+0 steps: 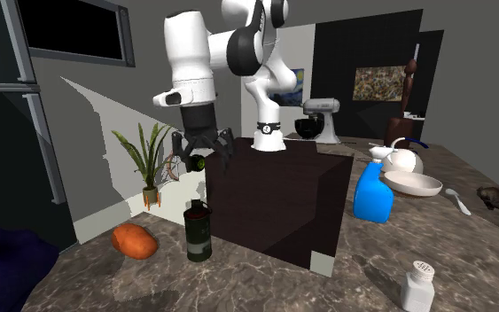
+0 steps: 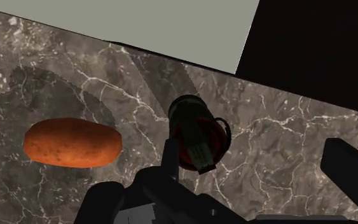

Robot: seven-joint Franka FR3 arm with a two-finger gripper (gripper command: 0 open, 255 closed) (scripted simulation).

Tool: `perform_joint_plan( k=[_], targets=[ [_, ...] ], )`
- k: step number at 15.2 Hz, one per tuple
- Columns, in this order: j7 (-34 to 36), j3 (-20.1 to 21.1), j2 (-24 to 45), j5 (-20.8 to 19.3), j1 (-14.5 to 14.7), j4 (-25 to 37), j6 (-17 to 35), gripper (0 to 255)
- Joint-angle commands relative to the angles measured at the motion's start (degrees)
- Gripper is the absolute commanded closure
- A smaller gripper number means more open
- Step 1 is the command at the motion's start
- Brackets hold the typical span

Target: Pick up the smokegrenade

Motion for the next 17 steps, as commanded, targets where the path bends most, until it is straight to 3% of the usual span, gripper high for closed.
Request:
perform_joint_plan(
  k=[1, 6, 16, 17],
  targets=[
    [-0.52, 0.15, 4.86, 0.19, -0.5, 4.85, -0.21, 0],
    [-0.83, 0.54, 17.78, 0.23, -1.47, 20.22, -3.14, 0],
    [-1.12, 0.82, 22.95, 0.47, -1.69, 22.74, -0.52, 0],
    [-1.09, 0.82, 23.03, 0.47, -1.68, 22.86, -0.55, 255]
  ],
)
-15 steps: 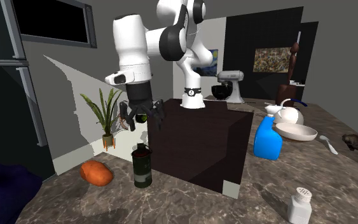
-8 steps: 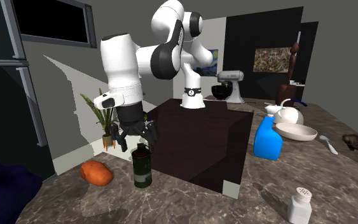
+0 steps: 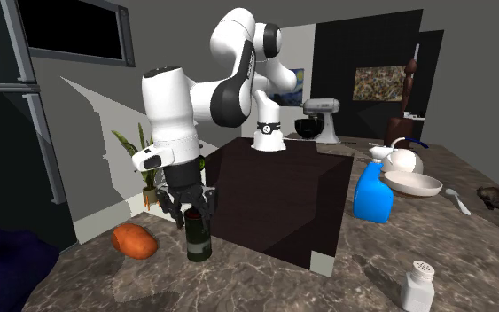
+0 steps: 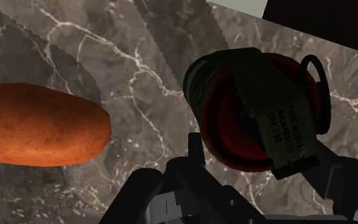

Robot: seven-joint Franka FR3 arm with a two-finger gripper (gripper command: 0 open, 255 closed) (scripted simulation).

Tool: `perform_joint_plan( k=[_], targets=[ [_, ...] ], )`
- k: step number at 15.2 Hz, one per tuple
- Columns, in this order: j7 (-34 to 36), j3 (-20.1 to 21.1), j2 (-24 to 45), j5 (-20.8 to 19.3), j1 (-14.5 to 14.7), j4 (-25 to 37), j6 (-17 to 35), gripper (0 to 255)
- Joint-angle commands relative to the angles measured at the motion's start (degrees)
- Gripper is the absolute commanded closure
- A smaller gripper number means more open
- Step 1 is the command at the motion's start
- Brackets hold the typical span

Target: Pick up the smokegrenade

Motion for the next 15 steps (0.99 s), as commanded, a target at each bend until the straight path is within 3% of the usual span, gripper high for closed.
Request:
perform_joint_plan(
  k=[1, 15],
  targets=[
    [0.0, 0.01, 0.16, 0.01, -0.01, 0.15, 0.01, 255],
    [0.19, -0.2, -3.33, -0.19, 0.1, -1.12, -2.21, 255]
  ],
)
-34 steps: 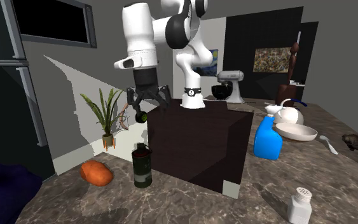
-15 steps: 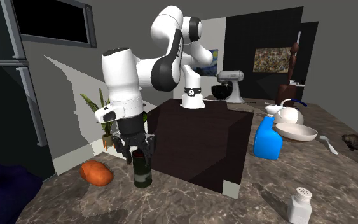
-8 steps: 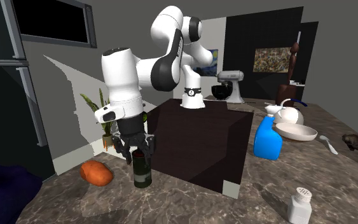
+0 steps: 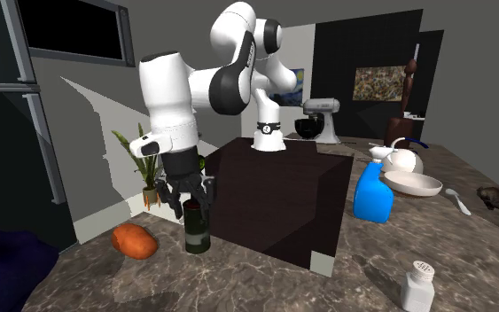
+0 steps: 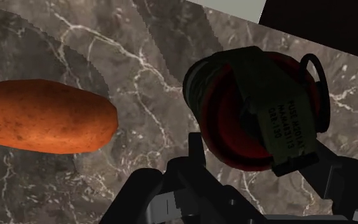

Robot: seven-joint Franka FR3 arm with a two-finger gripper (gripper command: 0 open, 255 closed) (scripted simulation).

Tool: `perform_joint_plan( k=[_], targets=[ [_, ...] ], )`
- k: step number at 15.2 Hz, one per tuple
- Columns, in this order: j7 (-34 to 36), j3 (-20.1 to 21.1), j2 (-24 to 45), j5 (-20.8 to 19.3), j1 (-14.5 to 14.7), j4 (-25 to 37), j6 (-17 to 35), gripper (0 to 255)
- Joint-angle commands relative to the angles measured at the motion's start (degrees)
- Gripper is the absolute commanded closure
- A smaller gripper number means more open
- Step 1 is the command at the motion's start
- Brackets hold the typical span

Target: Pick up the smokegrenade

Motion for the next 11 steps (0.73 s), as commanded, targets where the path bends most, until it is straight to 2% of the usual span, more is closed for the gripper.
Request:
perform_joint_plan(
  k=[1, 11],
  targets=[
    [0.15, -0.06, -1.08, -0.07, 0.11, -0.31, -0.75, 255],
    [0.51, -0.31, -5.17, -0.38, 0.24, -0.81, -4.33, 255]
  ],
)
